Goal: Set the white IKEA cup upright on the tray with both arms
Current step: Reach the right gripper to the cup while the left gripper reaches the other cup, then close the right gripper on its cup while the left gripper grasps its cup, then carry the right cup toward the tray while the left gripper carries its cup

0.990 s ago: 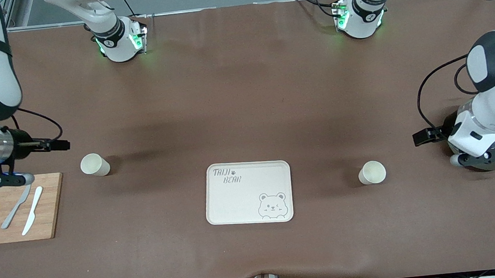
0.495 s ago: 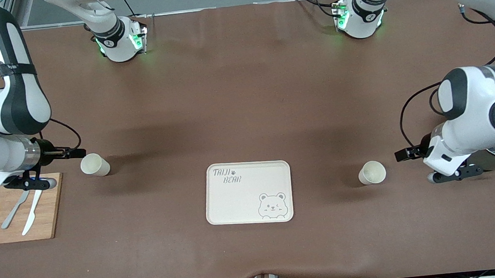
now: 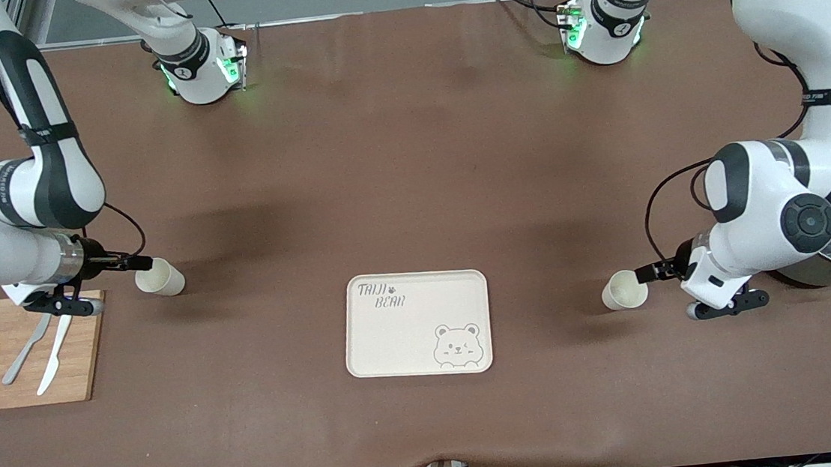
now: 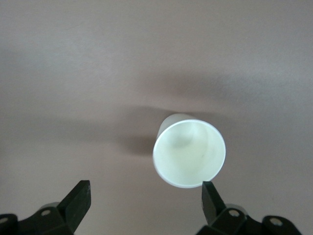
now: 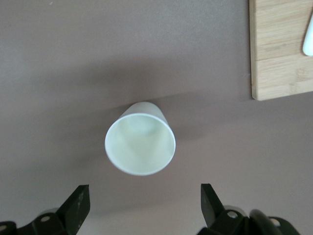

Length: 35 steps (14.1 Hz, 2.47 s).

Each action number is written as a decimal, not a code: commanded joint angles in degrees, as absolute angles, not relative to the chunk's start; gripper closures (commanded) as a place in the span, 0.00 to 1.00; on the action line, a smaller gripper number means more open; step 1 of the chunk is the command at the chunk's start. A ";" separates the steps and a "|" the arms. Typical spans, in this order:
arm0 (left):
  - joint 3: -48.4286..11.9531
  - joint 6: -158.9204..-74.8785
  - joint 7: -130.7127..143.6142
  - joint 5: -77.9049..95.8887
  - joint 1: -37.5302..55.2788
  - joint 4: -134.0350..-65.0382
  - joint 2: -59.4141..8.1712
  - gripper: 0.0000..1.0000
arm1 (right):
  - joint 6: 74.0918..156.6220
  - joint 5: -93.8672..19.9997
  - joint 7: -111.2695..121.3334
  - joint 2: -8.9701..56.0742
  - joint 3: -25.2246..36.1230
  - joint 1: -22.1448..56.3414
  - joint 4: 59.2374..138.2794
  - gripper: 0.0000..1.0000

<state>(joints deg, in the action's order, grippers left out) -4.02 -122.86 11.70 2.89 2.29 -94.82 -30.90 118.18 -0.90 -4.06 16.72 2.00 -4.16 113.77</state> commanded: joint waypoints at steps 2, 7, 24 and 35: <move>-4.22 -129.54 11.52 4.04 1.93 -98.70 -32.25 0.02 | 124.62 -0.09 -4.66 16.17 1.32 -5.62 118.83 0.00; -4.22 -130.52 11.51 4.13 2.28 -98.35 -34.01 0.47 | 127.87 -0.09 -4.57 19.42 1.32 -6.68 119.18 0.27; -9.22 -129.64 15.36 4.22 3.34 -95.63 -31.38 1.00 | 118.13 -0.09 -4.13 19.43 1.32 -6.68 113.30 1.00; -18.72 -129.55 36.01 4.13 6.14 -90.80 -32.34 1.00 | 95.55 -1.14 -4.83 18.46 0.97 -5.63 98.27 1.00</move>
